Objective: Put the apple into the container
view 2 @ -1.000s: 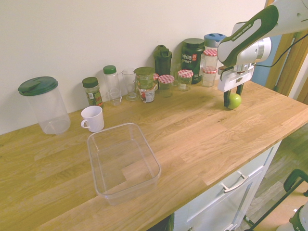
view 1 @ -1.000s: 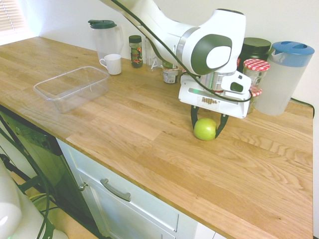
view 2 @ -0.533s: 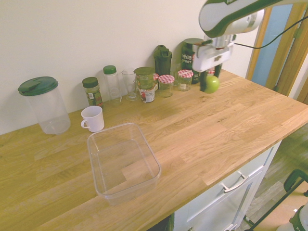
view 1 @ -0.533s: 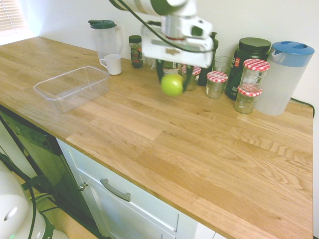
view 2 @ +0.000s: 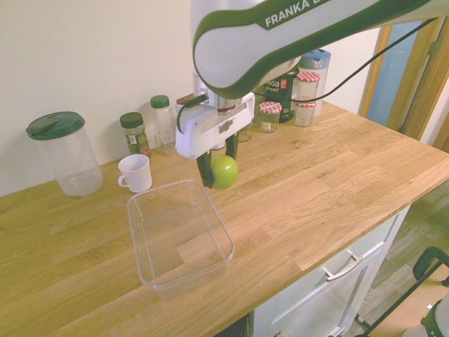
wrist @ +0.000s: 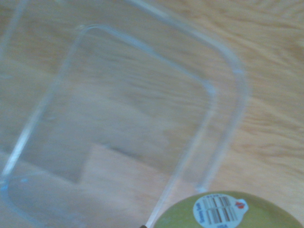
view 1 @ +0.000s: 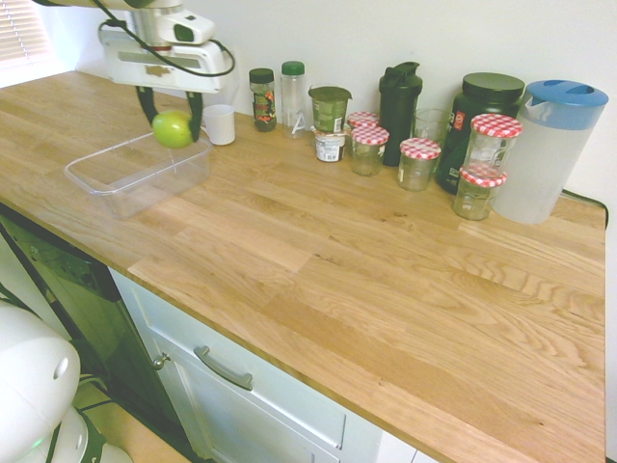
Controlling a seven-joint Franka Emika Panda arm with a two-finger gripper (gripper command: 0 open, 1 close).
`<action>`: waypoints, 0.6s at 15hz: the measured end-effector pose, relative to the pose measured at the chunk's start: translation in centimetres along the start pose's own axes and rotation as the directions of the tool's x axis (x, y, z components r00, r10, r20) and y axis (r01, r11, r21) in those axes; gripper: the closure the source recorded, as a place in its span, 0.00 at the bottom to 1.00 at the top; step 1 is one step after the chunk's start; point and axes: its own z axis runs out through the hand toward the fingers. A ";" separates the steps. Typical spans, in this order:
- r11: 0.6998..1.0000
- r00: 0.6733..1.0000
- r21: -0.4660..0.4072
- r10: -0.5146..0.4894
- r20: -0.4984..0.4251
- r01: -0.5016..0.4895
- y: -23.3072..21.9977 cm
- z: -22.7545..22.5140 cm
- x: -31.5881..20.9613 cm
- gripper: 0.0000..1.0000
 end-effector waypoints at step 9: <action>1.000 0.999 -0.003 -0.030 0.040 0.030 -6.1 11.0 4.8 1.00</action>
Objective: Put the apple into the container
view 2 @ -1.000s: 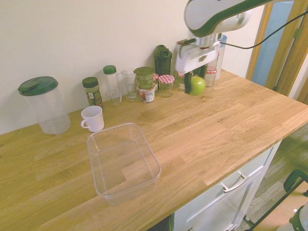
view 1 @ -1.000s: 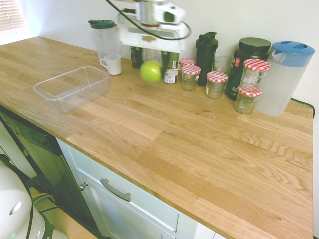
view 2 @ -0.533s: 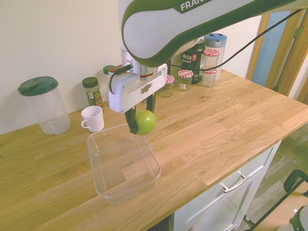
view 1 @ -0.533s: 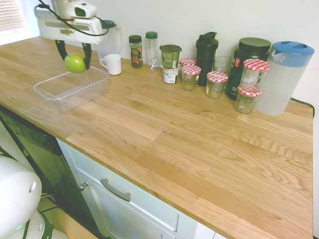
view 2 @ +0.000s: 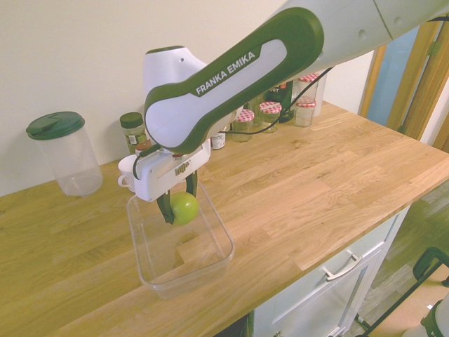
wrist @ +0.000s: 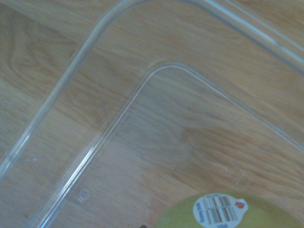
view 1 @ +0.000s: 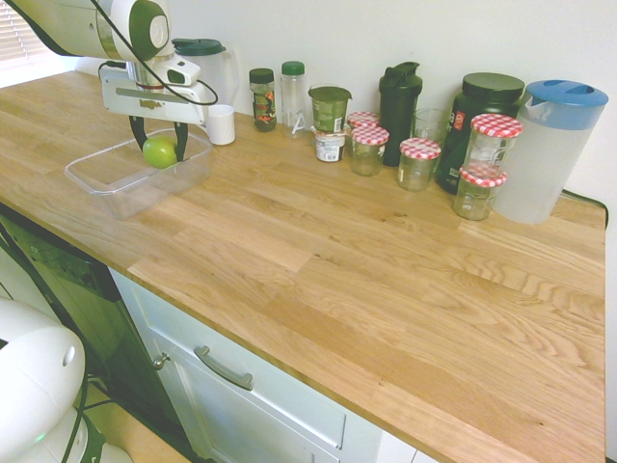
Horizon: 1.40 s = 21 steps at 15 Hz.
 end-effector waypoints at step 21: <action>0.998 0.997 0.032 0.059 -0.041 -0.057 -0.7 -7.6 0.2 0.00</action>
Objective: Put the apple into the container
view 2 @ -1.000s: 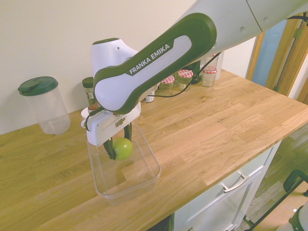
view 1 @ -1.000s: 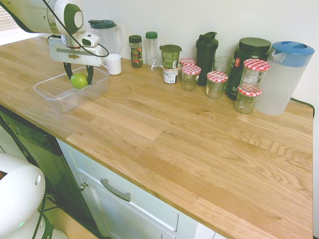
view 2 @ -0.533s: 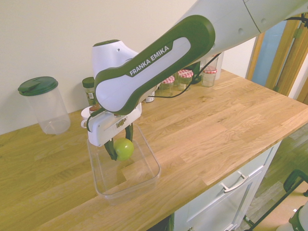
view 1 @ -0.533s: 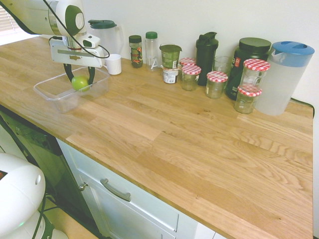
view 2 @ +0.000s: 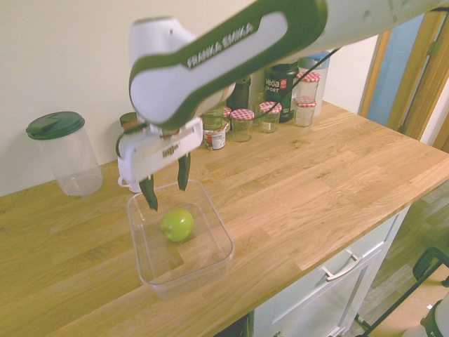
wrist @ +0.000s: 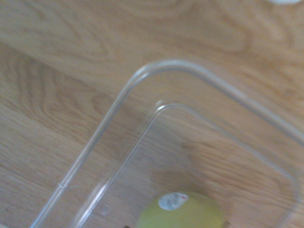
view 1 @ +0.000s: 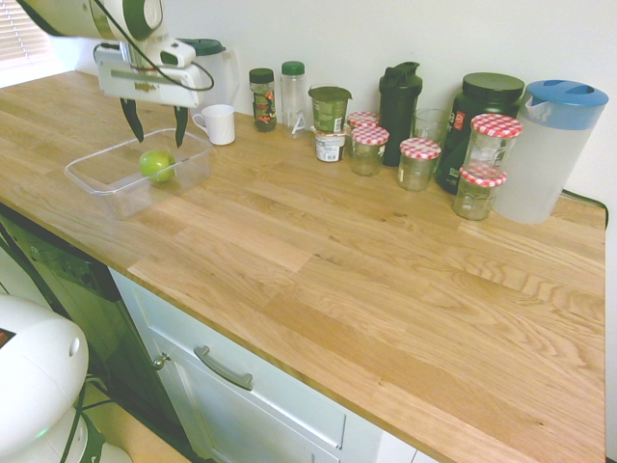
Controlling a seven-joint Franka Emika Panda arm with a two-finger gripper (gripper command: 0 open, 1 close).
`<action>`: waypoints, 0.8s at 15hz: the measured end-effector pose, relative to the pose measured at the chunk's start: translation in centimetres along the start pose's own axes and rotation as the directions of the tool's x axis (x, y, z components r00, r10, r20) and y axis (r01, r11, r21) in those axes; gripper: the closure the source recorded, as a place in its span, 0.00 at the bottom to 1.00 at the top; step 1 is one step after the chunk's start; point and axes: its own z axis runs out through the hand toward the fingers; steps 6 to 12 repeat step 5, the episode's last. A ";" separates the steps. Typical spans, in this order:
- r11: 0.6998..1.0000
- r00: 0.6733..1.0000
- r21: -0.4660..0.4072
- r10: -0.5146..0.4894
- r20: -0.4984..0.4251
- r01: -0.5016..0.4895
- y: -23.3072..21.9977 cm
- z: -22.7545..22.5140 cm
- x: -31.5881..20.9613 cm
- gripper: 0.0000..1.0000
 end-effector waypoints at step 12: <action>0.957 0.956 -0.048 0.283 -0.075 -0.287 15.5 -9.4 6.8 0.00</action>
